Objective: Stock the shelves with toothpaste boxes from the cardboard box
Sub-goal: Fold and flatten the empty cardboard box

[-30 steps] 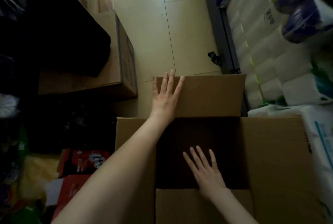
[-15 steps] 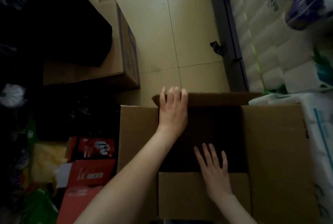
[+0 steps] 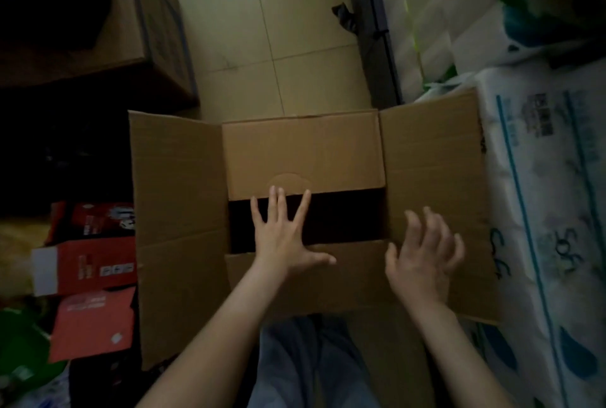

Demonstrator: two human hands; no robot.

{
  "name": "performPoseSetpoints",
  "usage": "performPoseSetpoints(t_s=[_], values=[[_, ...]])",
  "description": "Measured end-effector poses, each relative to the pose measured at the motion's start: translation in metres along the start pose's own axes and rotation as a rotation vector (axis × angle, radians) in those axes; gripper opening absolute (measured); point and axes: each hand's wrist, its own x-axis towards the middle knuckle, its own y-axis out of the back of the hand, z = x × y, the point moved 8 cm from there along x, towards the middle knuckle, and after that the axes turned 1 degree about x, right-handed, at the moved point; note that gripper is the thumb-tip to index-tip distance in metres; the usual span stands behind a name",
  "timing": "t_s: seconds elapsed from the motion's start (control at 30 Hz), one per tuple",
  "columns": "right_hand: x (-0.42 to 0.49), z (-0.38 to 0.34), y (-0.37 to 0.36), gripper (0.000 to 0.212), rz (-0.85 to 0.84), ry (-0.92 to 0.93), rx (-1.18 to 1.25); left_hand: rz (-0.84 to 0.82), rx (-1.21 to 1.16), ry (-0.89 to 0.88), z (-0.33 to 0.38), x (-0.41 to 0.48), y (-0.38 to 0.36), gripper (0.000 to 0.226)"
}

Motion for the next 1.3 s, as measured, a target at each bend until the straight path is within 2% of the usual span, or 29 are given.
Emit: performPoseSetpoints(t_s=[0.13, 0.23, 0.33, 0.43, 0.6, 0.67, 0.73, 0.83, 0.93, 1.0, 1.13, 1.2, 1.3], values=[[0.0, 0.04, 0.01, 0.081, -0.026, -0.119, -0.039, 0.047, 0.092, -0.1, 0.017, 0.009, 0.001, 0.133], [-0.003, 0.06, 0.015, 0.086, -0.039, -0.173, -0.065, 0.113, 0.13, -0.09, 0.029, 0.009, 0.004, 0.13], [-0.006, 0.077, 0.014, 0.086, -0.12, -0.242, -0.065, 0.14, 0.156, -0.071, 0.041, 0.008, 0.004, 0.126], [-0.007, 0.083, 0.013, 0.082, -0.177, -0.265, 0.035, 0.131, 0.161, -0.044, 0.045, 0.009, 0.002, 0.126], [-0.009, 0.079, 0.032, 0.07, -0.106, -0.274, 0.202, 0.105, 0.157, -0.023, 0.049, 0.013, 0.0, 0.128], [-0.009, 0.068, 0.045, 0.061, -0.039, -0.228, 0.282, 0.1, 0.144, -0.017, 0.048, 0.011, 0.0, 0.126], [-0.01, 0.04, 0.056, 0.049, 0.028, -0.092, 0.355, 0.097, 0.095, -0.024, 0.047, 0.005, 0.0, 0.122], [-0.02, -0.016, 0.051, 0.049, 0.036, 0.105, 0.381, 0.157, 0.046, -0.019, 0.037, -0.013, 0.008, 0.112], [-0.028, -0.054, 0.029, 0.055, -0.031, 0.15, 0.385, 0.23, -0.077, 0.042, 0.012, -0.038, 0.021, 0.102], [-0.031, -0.069, 0.011, 0.064, -0.091, 0.149, 0.385, 0.342, -0.116, 0.099, -0.012, -0.057, 0.036, 0.092], [-0.043, -0.103, -0.036, 0.067, -0.387, 0.276, 0.335, 0.563, -0.071, 0.347, -0.069, -0.096, 0.061, 0.085], [-0.046, -0.112, -0.057, 0.068, -0.498, 0.315, 0.265, 0.572, -0.069, 0.489, -0.098, -0.108, 0.063, 0.09], [-0.043, -0.115, -0.079, 0.07, -0.594, 0.284, 0.151, 0.466, -0.119, 0.6, -0.131, -0.109, 0.046, 0.094]])
